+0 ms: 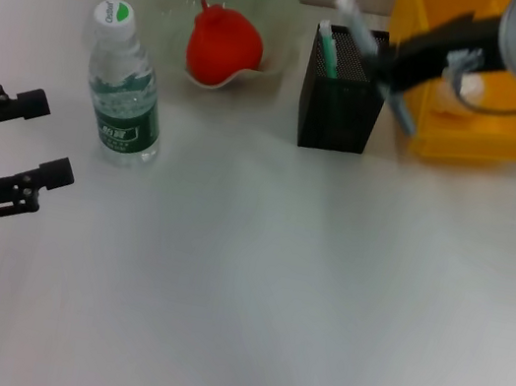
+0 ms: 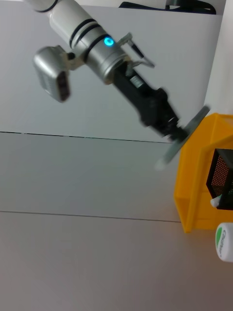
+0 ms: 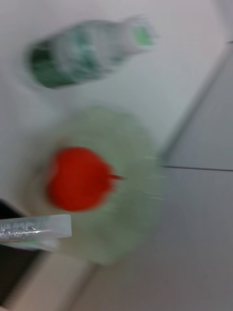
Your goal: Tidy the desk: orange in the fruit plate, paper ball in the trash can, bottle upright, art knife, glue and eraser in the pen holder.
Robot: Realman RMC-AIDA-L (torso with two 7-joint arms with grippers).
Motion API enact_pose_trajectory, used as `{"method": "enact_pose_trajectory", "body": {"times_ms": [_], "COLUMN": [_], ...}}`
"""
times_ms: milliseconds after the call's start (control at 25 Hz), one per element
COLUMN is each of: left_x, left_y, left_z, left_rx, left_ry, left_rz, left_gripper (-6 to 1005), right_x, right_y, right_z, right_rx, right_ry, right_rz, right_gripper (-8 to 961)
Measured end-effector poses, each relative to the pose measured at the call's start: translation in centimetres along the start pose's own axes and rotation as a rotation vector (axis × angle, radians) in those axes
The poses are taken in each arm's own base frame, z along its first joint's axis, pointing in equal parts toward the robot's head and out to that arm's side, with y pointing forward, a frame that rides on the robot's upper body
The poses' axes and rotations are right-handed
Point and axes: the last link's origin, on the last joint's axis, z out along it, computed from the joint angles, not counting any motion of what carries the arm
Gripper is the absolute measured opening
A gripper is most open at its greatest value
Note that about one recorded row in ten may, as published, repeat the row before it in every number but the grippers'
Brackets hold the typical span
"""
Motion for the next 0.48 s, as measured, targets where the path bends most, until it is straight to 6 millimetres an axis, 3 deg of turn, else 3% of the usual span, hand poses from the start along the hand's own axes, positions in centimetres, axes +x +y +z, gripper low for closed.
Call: {"method": "enact_pose_trajectory", "body": {"times_ms": [280,480], "left_x": [0.0,0.0], "left_y": [-0.1,-0.1], "left_z": [-0.1,-0.2], "left_rx": [0.014,0.025], "left_ry": [0.005,0.009], "left_rz": [-0.002,-0.007], "left_gripper": [805,805], "right_x": [0.4,2.0], "right_y": [-1.1,-1.7], "right_z": [1.2,3.0], "right_rx": [-0.013,-0.042], "right_ry": [-0.214,-0.325], "right_rz": [-0.042,-0.069], "right_gripper": [134,133]}}
